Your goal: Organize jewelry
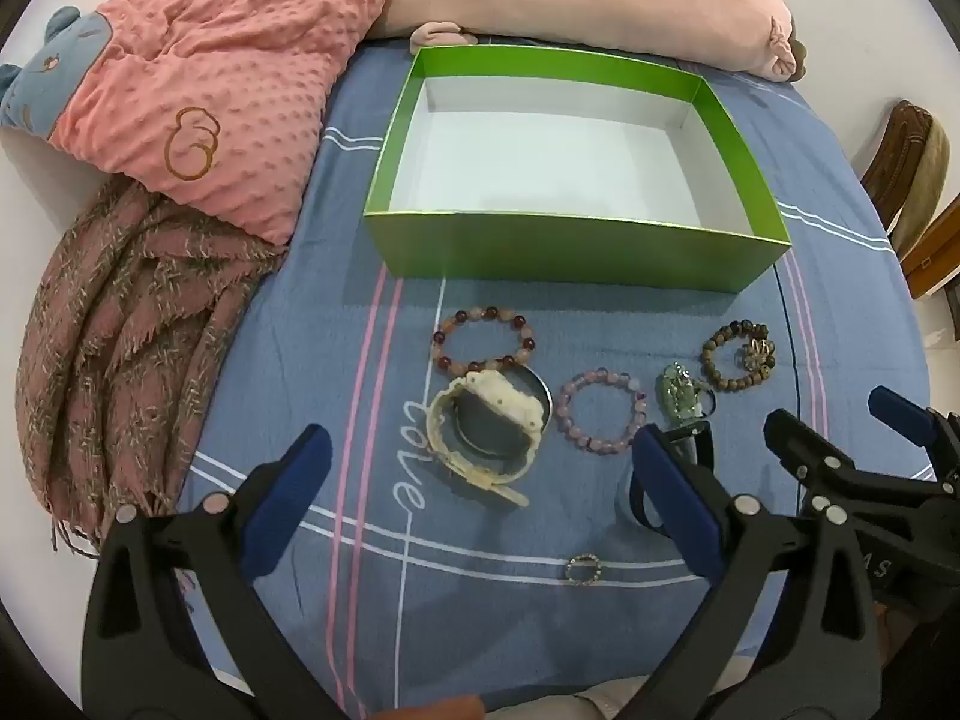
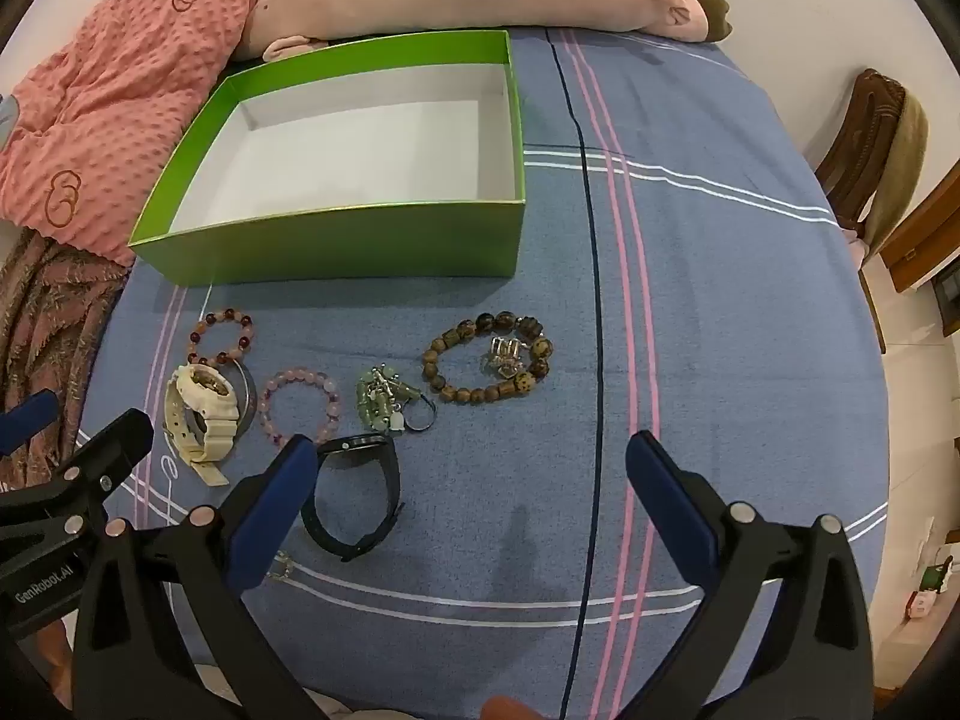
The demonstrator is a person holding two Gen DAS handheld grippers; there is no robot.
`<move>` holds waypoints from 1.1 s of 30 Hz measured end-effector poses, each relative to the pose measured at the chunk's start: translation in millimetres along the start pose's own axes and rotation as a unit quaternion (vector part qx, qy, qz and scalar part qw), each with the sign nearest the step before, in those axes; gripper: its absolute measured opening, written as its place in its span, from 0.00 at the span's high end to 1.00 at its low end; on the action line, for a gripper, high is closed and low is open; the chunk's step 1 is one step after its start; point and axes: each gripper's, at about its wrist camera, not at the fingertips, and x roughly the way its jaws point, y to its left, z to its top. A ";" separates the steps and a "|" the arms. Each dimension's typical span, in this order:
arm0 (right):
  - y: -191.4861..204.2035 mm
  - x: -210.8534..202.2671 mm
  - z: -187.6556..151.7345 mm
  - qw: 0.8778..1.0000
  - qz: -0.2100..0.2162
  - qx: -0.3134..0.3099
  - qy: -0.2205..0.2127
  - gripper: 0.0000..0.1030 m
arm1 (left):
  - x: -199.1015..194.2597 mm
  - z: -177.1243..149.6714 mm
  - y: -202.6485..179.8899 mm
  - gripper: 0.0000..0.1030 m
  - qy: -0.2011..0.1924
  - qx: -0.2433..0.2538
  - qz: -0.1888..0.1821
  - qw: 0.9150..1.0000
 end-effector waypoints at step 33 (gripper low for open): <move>0.5 -5.4 0.2 1.000 0.001 -0.001 -0.004 0.01 | -2.1 -9.4 2.5 0.02 0.002 0.003 0.001 1.000</move>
